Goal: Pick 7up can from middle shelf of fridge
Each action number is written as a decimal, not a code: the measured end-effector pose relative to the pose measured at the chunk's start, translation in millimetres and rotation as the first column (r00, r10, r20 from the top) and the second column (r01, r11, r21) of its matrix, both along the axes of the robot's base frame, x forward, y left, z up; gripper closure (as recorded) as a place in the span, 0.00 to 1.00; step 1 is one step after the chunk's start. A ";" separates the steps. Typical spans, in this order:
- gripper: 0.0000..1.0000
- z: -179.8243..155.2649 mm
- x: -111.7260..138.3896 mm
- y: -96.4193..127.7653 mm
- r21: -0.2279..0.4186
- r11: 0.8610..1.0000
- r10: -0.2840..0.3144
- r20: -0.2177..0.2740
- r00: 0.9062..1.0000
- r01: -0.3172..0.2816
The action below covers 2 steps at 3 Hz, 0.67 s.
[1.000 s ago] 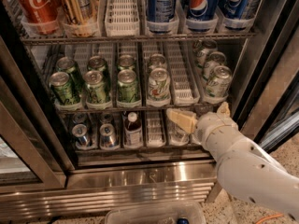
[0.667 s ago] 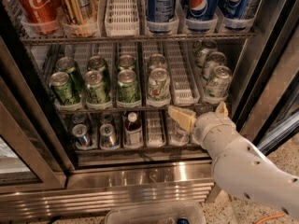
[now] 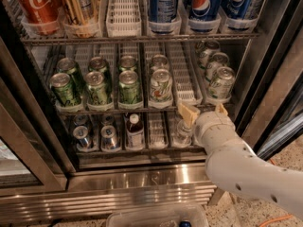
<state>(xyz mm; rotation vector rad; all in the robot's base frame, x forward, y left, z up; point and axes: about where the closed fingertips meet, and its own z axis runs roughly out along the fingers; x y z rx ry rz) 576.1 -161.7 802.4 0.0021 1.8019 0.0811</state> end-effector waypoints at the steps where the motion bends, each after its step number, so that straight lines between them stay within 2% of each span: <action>1: 0.24 -0.1 7.3 -7.1 0.003 0.999 -0.040 0.012 0.999 0.040; 2: 0.21 0.9 13.1 -17.0 -0.002 0.997 -0.074 0.023 0.997 0.074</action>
Offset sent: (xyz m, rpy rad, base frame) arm 0.0198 -0.0304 -0.0019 -0.0092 -0.0283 -0.1181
